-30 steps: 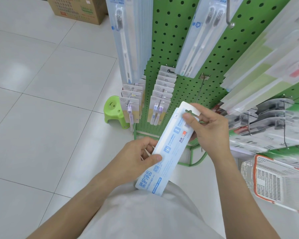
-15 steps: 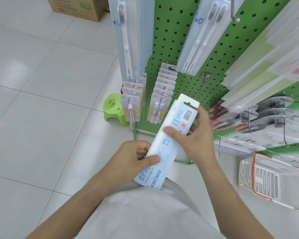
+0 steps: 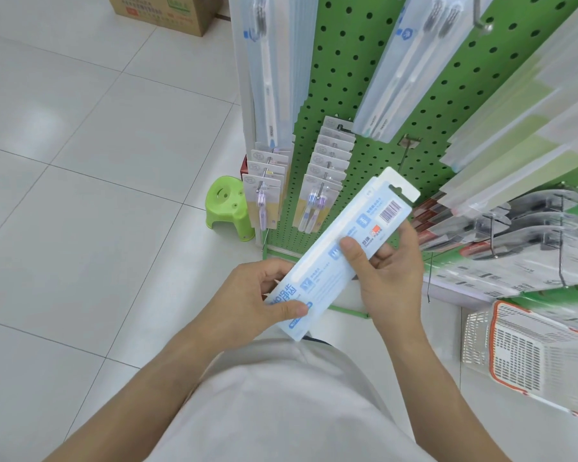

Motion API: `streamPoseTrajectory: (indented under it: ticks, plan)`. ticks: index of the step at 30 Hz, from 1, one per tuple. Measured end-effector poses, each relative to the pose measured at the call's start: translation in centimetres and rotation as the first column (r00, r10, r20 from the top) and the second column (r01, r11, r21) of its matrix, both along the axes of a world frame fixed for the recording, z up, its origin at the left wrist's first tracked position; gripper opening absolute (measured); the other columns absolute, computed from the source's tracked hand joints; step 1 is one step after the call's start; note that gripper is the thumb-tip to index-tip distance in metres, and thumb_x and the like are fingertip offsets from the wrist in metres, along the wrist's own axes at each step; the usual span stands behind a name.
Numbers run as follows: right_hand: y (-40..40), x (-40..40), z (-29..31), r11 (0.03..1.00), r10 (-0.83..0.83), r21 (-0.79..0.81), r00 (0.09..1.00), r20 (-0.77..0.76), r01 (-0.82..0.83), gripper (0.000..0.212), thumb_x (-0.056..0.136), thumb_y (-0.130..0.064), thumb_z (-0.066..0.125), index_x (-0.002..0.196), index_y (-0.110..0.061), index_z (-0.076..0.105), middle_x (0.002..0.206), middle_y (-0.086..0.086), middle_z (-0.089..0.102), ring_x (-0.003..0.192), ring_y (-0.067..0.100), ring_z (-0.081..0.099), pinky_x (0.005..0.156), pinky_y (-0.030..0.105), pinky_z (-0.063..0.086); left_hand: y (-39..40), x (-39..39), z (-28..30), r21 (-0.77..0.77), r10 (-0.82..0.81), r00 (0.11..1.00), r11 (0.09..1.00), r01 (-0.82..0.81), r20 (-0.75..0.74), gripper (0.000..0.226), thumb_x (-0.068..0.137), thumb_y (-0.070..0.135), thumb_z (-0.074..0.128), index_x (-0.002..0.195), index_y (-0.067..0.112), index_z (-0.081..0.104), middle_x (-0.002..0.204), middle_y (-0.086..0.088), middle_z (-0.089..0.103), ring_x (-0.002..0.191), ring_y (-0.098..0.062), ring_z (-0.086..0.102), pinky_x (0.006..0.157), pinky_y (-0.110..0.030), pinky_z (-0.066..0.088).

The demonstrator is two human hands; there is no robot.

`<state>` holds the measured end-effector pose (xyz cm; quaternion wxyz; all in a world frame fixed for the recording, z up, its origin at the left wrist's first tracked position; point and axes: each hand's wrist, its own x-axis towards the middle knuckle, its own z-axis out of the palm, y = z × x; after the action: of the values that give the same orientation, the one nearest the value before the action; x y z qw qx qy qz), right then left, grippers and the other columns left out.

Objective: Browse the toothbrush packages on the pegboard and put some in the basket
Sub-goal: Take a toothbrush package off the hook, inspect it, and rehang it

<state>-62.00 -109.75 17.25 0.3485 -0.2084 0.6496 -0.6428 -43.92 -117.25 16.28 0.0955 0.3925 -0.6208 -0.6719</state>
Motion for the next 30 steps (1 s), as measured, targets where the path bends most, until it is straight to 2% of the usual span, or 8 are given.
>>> streamPoseTrajectory:
  ticks: [6, 10, 12, 15, 19, 24, 27, 30]
  plan:
    - [0.2, -0.8, 0.6, 0.960, 0.267, 0.121, 0.955, -0.127, -0.252, 0.079, 0.071, 0.001, 0.088, 0.130, -0.028, 0.045, 0.099, -0.002, 0.079, 0.089, 0.019, 0.076, 0.069, 0.034, 0.062, 0.0, 0.5, -0.1, 0.047, 0.035, 0.999, 0.998, -0.036, 0.019, 0.031, 0.067, 0.006, 0.091, 0.091, 0.005, 0.071, 0.088, -0.004, 0.079, 0.076, -0.036, 0.073, 0.071, -0.040, 0.057]
    - [0.2, -0.3, 1.1, 0.928, 0.357, 0.148, 0.930, -0.086, -0.342, 0.060, 0.078, -0.003, 0.084, 0.118, -0.024, 0.044, 0.090, 0.000, 0.079, 0.076, 0.022, 0.077, 0.057, 0.036, 0.061, -0.3, 0.5, 0.2, 0.074, -0.030, 0.998, 0.997, 0.026, 0.055, 0.045, 0.064, 0.030, 0.088, 0.084, -0.004, 0.066, 0.083, -0.017, 0.076, 0.070, -0.021, 0.070, 0.069, -0.034, 0.053]
    - [0.0, 0.1, 1.3, 0.933, 0.344, 0.153, 0.933, -0.107, -0.326, 0.042, 0.088, -0.012, 0.077, 0.110, -0.023, 0.043, 0.085, 0.002, 0.079, 0.070, 0.024, 0.076, 0.052, 0.038, 0.059, -0.3, 0.1, 0.8, 0.046, -0.038, 0.998, 0.998, 0.036, 0.047, 0.045, 0.066, 0.038, 0.084, 0.089, 0.000, 0.072, 0.085, -0.011, 0.078, 0.074, -0.018, 0.073, 0.072, -0.032, 0.056]
    - [-0.6, -0.5, 1.2, 0.948, 0.294, 0.208, 0.917, -0.268, -0.243, 0.026, 0.092, -0.030, 0.074, 0.099, -0.025, 0.049, 0.081, -0.002, 0.078, 0.068, 0.025, 0.074, 0.057, 0.041, 0.058, -0.4, -0.7, 1.2, -0.007, 0.032, 0.999, 0.999, -0.032, 0.024, 0.033, 0.068, 0.028, 0.087, 0.089, 0.010, 0.069, 0.081, -0.007, 0.078, 0.070, -0.022, 0.073, 0.069, -0.030, 0.055]
    - [-1.3, -2.1, 1.8, 0.969, 0.224, 0.187, 0.895, -0.386, -0.162, 0.015, 0.084, -0.033, 0.082, 0.084, -0.025, 0.069, 0.083, -0.010, 0.076, 0.074, 0.010, 0.070, 0.066, 0.026, 0.054, -0.5, -1.0, 1.4, -0.035, -0.017, 0.998, 0.999, 0.020, 0.063, 0.028, 0.076, 0.020, 0.085, 0.091, 0.010, 0.064, 0.081, -0.008, 0.078, 0.075, -0.031, 0.074, 0.073, -0.037, 0.055]
    - [-1.8, -2.7, 2.4, 0.990, 0.136, 0.092, 0.925, -0.355, -0.110, 0.023, 0.090, -0.030, 0.076, 0.077, -0.012, 0.072, 0.058, -0.004, 0.066, 0.048, 0.003, 0.053, 0.051, 0.020, 0.042, 0.3, -1.2, 1.7, -0.089, 0.021, 0.999, 0.996, -0.018, 0.040, 0.022, 0.084, 0.024, 0.081, 0.095, 0.017, 0.064, 0.088, 0.003, 0.078, 0.079, -0.035, 0.072, 0.077, -0.048, 0.057]
    - [-2.0, -2.4, 2.2, 0.997, 0.077, 0.031, 0.920, -0.384, -0.070, 0.017, 0.094, -0.031, 0.072, 0.084, -0.018, 0.073, 0.069, 0.005, 0.065, 0.060, 0.008, 0.050, 0.060, 0.029, 0.042, 0.4, -1.5, 2.0, -0.174, 0.043, 0.999, 0.984, -0.043, -0.004, 0.032, 0.090, 0.026, 0.073, 0.116, 0.037, 0.056, 0.100, 0.015, 0.070, 0.076, -0.021, 0.069, 0.067, -0.031, 0.054]
    - [-2.3, -2.0, 2.8, 0.998, 0.039, -0.043, 0.947, -0.319, -0.056, 0.009, 0.097, -0.027, 0.069, 0.090, -0.024, 0.073, 0.077, -0.004, 0.068, 0.071, 0.011, 0.056, 0.069, 0.033, 0.047, 0.5, -2.0, 2.4, -0.214, 0.006, 0.999, 0.977, -0.015, -0.045, 0.047, 0.088, 0.028, 0.076, 0.125, 0.043, 0.049, 0.108, 0.019, 0.067, 0.089, -0.006, 0.065, 0.067, -0.019, 0.051]
